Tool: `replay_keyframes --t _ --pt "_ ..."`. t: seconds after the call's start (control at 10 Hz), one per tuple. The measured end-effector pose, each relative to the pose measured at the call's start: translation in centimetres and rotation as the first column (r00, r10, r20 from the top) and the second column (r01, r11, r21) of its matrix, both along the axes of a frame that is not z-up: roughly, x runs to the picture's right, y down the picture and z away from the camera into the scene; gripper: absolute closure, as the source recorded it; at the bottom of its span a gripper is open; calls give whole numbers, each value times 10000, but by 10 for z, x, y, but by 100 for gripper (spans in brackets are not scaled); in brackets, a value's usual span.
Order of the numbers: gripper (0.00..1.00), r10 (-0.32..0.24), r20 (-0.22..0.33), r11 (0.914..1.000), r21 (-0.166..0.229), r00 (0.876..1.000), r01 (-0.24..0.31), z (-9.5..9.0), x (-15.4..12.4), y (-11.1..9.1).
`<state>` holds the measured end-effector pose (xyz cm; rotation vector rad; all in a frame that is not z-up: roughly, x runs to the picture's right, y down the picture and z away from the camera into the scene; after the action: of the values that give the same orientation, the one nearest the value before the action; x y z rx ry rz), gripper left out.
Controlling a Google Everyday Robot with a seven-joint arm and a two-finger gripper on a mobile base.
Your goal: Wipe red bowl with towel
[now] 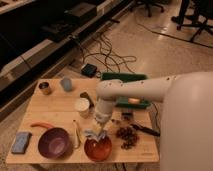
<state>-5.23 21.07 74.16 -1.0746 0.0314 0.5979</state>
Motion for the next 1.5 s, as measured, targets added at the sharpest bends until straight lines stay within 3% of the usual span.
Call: replay_keyframes --t 0.5,1.0,1.3,1.5 --pt "100 -567 617 9981 268 9965 552 -30 -24 6" --pt "100 -1144 1122 9934 44 9871 1146 -60 -44 47" --pt "100 -956 1129 9946 -305 9890 997 -71 -33 81" --pt "100 -659 1011 9964 -464 9927 709 -71 -18 91"
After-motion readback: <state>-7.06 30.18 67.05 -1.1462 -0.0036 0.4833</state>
